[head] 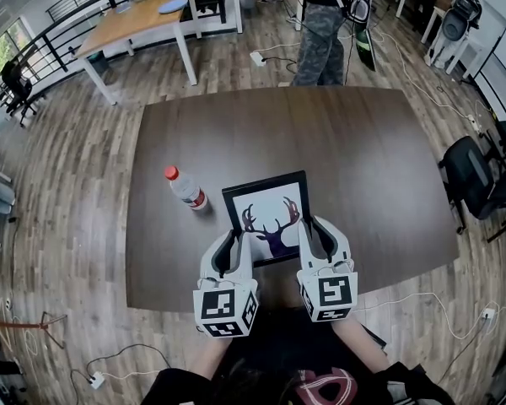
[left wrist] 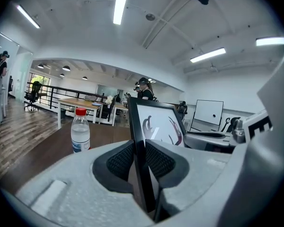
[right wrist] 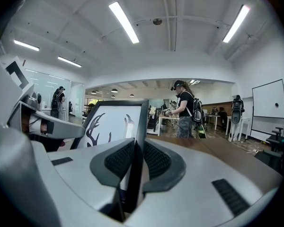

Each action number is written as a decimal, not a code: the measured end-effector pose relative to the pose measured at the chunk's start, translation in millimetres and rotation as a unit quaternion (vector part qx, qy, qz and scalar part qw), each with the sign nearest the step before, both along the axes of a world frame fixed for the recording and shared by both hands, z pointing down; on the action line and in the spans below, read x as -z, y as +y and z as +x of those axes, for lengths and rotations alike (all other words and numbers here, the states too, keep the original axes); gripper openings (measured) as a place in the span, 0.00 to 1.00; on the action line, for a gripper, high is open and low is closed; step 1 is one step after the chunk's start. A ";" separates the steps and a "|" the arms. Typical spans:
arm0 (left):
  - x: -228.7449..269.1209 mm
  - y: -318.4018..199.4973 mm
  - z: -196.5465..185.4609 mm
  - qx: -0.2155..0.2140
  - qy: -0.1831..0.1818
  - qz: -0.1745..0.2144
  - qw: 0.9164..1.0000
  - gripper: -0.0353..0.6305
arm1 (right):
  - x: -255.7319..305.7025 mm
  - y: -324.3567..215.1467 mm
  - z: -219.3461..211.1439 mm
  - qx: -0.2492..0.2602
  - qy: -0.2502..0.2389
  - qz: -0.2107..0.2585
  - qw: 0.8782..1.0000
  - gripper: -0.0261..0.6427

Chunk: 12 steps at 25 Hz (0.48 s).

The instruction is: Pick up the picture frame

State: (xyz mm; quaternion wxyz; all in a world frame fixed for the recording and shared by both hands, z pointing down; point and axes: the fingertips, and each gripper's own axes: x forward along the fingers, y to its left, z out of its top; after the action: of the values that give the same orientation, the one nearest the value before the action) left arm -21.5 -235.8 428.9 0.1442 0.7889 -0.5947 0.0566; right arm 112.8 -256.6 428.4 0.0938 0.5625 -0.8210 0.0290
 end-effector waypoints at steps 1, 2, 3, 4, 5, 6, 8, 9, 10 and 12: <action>2.2 0.6 0.0 -0.002 -0.003 0.007 1.000 0.18 | 1.4 0.2 -0.1 0.000 -0.001 0.002 1.000 0.14; 3.8 0.9 0.0 -0.004 -0.007 0.012 1.000 0.18 | 2.6 0.4 -0.1 -0.001 -0.001 0.003 1.000 0.14; 4.4 0.9 0.0 -0.005 -0.009 0.014 1.000 0.18 | 3.2 0.6 -0.2 -0.002 -0.001 0.004 1.000 0.14; 4.1 0.9 -0.2 -0.005 -0.008 0.014 1.000 0.18 | 3.4 1.0 -0.3 -0.003 -0.001 0.006 1.000 0.14; 3.4 0.8 -0.4 -0.005 -0.007 0.013 1.000 0.18 | 3.2 1.2 -0.5 -0.003 0.000 0.006 1.000 0.14; 2.8 0.8 -0.5 -0.005 -0.006 0.012 1.000 0.18 | 2.9 1.4 -0.7 -0.002 0.002 0.007 1.000 0.14; 2.3 0.7 -0.7 -0.004 -0.006 0.011 1.000 0.18 | 2.2 1.1 -0.9 -0.002 0.004 0.007 1.000 0.14; 2.3 0.6 -0.8 -0.004 -0.006 0.011 1.000 0.18 | 1.8 0.8 -1.0 -0.002 0.004 0.006 1.000 0.14; 2.3 0.6 -0.9 -0.004 -0.007 0.011 1.000 0.18 | 1.6 0.7 -1.1 -0.002 0.003 0.005 1.000 0.14; 2.5 0.8 -1.1 -0.003 -0.007 0.010 1.000 0.18 | 1.9 1.0 -1.4 -0.002 0.003 0.005 1.000 0.14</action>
State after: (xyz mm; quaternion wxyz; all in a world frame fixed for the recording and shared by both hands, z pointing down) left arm -22.6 -235.0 426.3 0.1316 0.7919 -0.5937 0.0565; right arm 111.4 -255.6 426.4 0.0933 0.5643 -0.8199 0.0240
